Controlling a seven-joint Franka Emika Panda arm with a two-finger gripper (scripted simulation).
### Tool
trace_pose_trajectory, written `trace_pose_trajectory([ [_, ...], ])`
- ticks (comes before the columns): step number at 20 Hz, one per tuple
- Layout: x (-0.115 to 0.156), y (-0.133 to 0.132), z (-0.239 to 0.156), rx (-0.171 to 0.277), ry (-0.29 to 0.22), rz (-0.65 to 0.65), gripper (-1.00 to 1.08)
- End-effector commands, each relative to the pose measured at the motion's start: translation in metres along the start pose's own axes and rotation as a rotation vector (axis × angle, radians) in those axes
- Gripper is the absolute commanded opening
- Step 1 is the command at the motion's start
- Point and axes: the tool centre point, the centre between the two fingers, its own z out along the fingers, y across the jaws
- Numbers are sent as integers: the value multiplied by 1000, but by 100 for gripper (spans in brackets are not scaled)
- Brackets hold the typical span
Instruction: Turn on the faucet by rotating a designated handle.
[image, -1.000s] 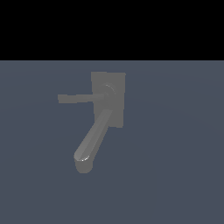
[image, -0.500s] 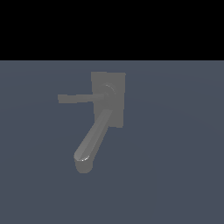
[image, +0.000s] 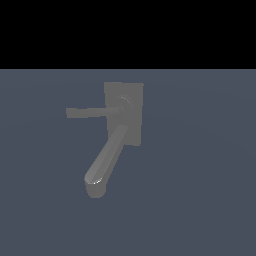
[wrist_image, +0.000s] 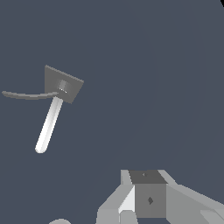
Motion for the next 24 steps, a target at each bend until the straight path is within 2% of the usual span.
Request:
trace_pose_trajectory([
  [1, 9, 5, -14, -111, 58, 4, -100],
  [9, 37, 4, -65, -462, 232, -23, -100],
  [17, 68, -29, -110, -800, 384, -117, -100],
  [21, 82, -53, -124, -942, 441, -183, -100],
  [24, 92, -70, -129, -1025, 473, -232, -100],
])
